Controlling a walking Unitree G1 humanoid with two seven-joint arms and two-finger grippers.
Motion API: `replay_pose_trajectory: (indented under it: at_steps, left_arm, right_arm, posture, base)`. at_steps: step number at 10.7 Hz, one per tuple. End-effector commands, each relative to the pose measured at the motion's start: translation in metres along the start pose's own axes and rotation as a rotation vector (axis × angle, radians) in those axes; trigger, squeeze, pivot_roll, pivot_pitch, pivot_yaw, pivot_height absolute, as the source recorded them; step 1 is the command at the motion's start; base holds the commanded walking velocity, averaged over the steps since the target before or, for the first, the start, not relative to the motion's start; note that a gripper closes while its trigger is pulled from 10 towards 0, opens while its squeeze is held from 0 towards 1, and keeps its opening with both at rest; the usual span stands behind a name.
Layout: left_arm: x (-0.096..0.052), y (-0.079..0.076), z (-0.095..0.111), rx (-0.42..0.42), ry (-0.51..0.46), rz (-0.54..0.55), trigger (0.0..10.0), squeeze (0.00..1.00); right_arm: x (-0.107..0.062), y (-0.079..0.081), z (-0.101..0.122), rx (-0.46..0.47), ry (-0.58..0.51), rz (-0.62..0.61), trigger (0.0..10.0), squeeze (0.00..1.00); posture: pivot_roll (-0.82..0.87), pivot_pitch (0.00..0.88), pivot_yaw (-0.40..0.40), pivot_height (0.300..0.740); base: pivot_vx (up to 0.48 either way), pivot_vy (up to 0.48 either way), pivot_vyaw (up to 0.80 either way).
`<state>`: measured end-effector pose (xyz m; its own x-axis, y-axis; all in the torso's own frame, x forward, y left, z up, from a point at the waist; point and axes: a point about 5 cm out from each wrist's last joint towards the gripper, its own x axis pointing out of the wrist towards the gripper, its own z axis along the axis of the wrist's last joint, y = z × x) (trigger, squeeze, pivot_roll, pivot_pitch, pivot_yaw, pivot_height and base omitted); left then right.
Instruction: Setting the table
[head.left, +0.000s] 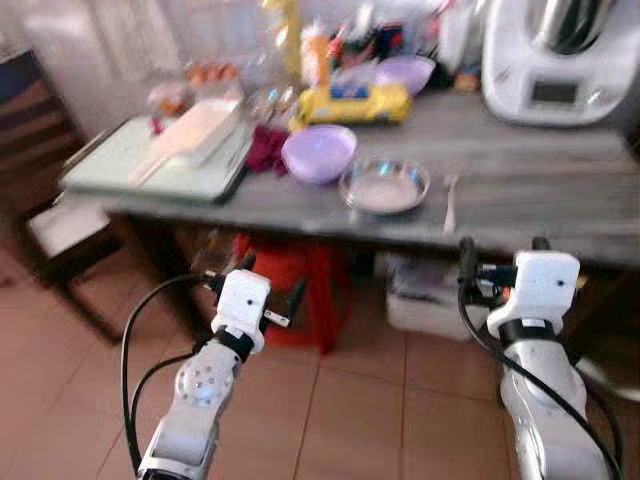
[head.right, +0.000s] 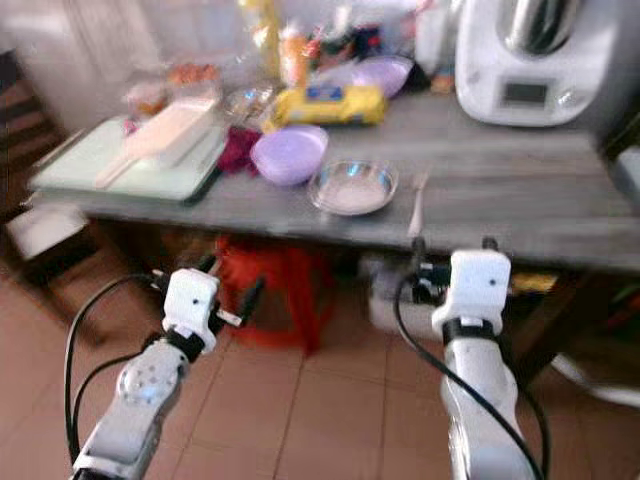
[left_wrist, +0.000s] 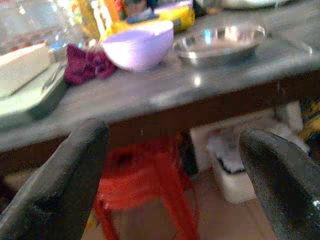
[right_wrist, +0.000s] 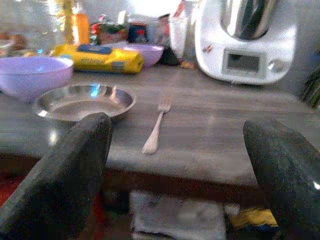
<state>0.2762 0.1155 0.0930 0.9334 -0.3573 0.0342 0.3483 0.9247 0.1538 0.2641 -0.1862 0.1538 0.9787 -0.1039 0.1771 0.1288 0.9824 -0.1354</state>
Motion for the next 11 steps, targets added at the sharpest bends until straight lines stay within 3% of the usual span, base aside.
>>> replay_pose_trajectory:
  at_steps: [1,4,7,9,11]
  left_arm:
    - [0.0001,-0.002,0.0008,0.003,-0.012,-0.03,10.0,0.0]
    - [0.0014,-0.0011,0.0047,-0.061,-0.039,-0.052,10.0,0.0]
    - [0.0053,-0.0009,0.0068,-0.056,-0.051,-0.075,10.0,0.0]
    - [0.0063,-0.0031,0.0095,-0.075,-0.064,-0.063,10.0,0.0]
    - [0.0067,-0.0058,0.0061,-0.043,-0.04,-0.038,10.0,0.0]
  right_arm:
    - [-0.002,-0.0023,-0.0015,-0.001,0.008,-0.013,10.0,0.0]
    - [-0.0028,-0.0028,-0.0036,-0.002,0.013,-0.015,10.0,0.0]
    - [0.0005,-0.0109,-0.0046,-0.023,0.012,-0.021,10.0,0.0]
    - [0.0011,-0.0102,-0.0052,-0.009,0.018,-0.03,10.0,0.0]
    - [0.0007,-0.0082,-0.0069,-0.006,0.022,-0.028,10.0,0.0]
  posture:
    - [-0.2,0.064,0.091,0.74]
    - [-0.2,0.062,0.09,0.74]
    - [-0.2,0.062,0.091,0.74]
    - [-0.2,0.065,0.092,0.74]
    - [-0.2,0.066,0.092,0.74]
  base:
    - [0.0,0.0,0.0]
    - [0.0,0.0,0.0]
    - [0.0,0.0,0.0]
    - [0.0,0.0,0.0]
    - [0.0,0.0,0.0]
